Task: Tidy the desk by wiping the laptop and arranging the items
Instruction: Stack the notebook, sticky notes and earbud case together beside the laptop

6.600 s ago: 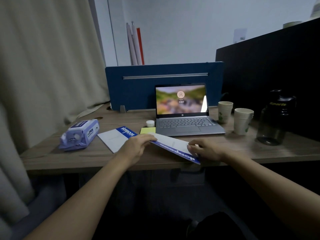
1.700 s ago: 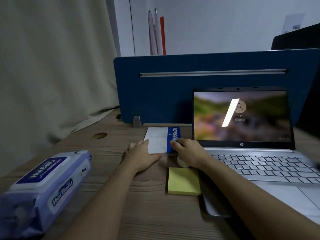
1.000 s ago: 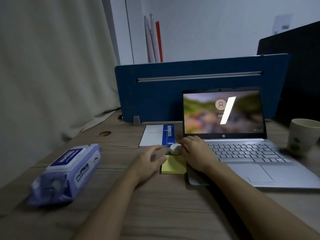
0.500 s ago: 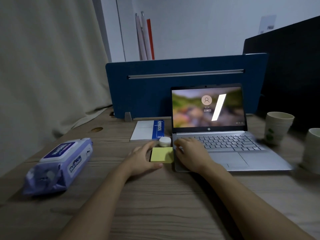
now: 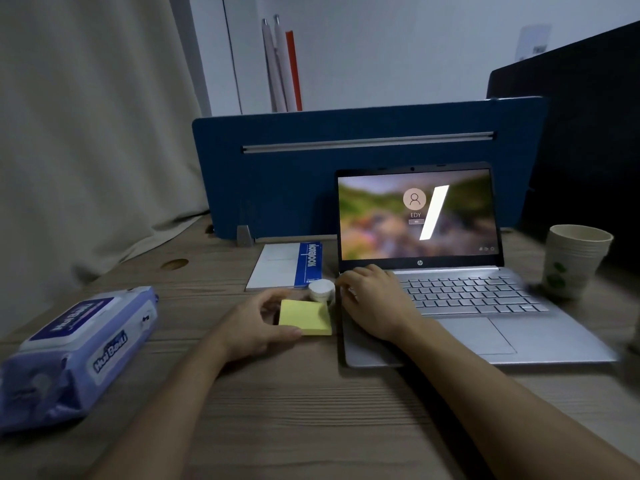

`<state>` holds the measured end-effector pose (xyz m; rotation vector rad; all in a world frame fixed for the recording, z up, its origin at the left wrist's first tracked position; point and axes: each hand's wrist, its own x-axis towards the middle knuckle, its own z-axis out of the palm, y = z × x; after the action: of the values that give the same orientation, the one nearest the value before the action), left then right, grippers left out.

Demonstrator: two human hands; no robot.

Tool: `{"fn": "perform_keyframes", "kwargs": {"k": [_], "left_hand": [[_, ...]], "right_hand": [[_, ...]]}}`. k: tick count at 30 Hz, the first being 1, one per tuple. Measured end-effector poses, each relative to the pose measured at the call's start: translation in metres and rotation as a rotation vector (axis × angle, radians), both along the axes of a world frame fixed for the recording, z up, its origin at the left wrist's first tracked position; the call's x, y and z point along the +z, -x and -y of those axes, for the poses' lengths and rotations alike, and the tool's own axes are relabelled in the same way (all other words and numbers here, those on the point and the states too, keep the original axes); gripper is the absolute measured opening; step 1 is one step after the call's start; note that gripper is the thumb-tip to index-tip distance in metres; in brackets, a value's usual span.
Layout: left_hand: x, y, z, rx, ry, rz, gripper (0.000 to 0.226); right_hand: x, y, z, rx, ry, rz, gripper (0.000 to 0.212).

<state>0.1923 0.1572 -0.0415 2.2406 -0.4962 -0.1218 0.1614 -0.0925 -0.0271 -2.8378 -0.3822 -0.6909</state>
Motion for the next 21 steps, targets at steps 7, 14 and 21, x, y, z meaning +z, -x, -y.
{"fn": "perform_keyframes", "kwargs": {"k": [7, 14, 21], "left_hand": [[0.003, -0.002, -0.020, 0.173, 0.220, 0.031, 0.068], [0.004, -0.025, -0.020, 0.293, 0.411, 0.107, 0.056], [0.001, -0.078, -0.009, 0.329, 0.303, 0.220, 0.076]], "right_hand": [[-0.001, 0.000, 0.004, 0.002, -0.020, -0.021, 0.029], [0.000, 0.002, 0.002, -0.001, -0.004, -0.038, 0.031], [-0.002, -0.002, 0.002, 0.017, -0.009, -0.047, 0.030]]}}
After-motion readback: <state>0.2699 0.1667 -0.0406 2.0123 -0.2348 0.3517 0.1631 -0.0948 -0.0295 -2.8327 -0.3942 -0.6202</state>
